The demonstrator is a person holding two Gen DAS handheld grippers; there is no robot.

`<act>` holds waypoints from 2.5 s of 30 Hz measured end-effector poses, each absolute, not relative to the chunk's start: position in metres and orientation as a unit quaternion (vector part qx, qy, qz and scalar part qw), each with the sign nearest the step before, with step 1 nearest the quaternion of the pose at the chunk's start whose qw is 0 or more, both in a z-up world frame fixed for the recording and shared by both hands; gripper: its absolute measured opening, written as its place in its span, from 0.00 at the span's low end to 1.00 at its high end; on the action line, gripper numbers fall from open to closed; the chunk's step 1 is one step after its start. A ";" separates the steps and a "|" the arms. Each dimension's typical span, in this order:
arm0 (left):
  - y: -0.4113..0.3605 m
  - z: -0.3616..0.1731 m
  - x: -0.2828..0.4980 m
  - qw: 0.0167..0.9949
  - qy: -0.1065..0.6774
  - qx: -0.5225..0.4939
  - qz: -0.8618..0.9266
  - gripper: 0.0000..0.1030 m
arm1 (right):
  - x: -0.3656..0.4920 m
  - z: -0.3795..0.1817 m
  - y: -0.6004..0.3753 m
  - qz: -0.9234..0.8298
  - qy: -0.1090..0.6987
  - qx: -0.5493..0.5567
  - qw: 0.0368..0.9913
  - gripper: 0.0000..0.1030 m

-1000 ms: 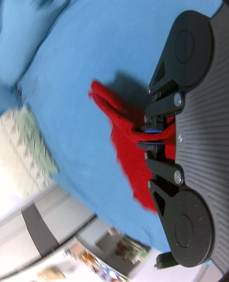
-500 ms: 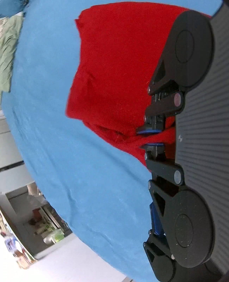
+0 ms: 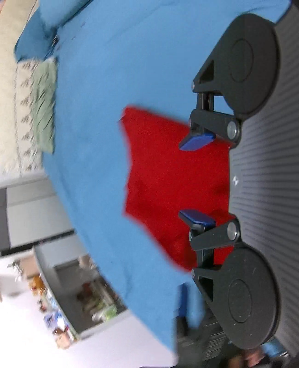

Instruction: Fold small clothes

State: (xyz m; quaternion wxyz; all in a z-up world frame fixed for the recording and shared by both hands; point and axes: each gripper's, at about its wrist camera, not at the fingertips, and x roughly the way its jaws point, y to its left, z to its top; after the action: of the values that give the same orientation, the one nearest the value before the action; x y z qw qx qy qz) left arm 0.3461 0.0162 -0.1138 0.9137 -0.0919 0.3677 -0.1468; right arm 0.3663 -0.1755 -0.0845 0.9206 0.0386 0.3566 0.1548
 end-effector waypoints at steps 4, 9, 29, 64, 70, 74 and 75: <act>0.005 -0.117 0.361 0.907 0.385 -0.122 -0.122 0.90 | 0.325 -0.125 -0.188 0.144 0.377 0.053 0.913 0.70; 0.007 -0.128 0.371 0.894 0.406 -0.164 -0.095 0.69 | 0.300 -0.157 -0.165 0.141 0.381 0.043 0.913 0.71; 0.071 -0.157 0.348 0.881 0.443 -0.159 -0.048 0.43 | 0.291 -0.178 -0.162 0.069 0.335 0.056 0.938 0.72; 0.060 -0.082 0.330 0.927 0.365 -0.031 -0.074 0.96 | 0.313 -0.087 -0.220 0.140 0.381 0.088 0.910 1.00; 0.093 -0.112 0.413 0.893 0.420 -0.115 -0.116 0.95 | 0.403 -0.090 -0.230 0.136 0.453 0.196 0.859 1.00; 0.101 -0.138 0.439 0.879 0.434 -0.154 -0.126 0.90 | 0.438 -0.122 -0.226 0.114 0.464 0.249 0.842 1.00; 0.100 -0.143 0.442 0.878 0.435 -0.153 -0.129 0.90 | 0.441 -0.130 -0.222 0.112 0.464 0.250 0.842 1.00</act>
State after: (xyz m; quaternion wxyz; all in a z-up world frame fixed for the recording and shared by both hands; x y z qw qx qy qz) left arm 0.4422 0.1003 -0.1429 0.8778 -0.1526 0.4353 -0.1291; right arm 0.4413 -0.2225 -0.1302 0.8422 0.2499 0.4644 0.1121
